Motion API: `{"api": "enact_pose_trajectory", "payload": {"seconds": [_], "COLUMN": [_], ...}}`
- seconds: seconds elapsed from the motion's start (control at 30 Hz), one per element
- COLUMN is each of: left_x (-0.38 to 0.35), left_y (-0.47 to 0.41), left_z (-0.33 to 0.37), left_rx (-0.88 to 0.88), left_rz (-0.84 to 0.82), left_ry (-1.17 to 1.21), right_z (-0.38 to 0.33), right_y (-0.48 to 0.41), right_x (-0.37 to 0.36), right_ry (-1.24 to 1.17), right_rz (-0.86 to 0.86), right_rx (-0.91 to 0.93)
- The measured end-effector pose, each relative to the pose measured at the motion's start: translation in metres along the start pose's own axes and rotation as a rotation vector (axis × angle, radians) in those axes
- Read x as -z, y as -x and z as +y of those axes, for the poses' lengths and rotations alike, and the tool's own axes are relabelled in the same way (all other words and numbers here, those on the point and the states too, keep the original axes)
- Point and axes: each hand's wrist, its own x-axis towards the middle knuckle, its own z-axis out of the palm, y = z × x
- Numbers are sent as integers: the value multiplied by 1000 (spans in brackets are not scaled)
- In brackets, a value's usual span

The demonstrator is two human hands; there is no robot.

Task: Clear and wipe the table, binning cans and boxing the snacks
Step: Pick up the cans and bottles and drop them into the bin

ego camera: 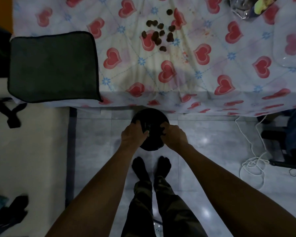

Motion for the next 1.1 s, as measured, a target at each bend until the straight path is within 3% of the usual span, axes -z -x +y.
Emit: {"api": "enact_pose_trajectory", "payload": {"seconds": [0.27,0.53,0.87,1.1], "left_x": [42,134,273,336], "left_y": [25,63,103,87], "left_z": [15,31,53,51], "left_rx": [-79,-189,-192,-172], "left_rz": [145,352,614,679], "left_ry": [-78,-147,-154,-163], "right_z": [-26,-82,-181,-230], "right_y": [18,42,66,54], "right_x": [32,123,251,302], "right_ry": [58,102,219,259], "right_rz": [143,362,550,610], "right_rx": [89,253,397,430]}}
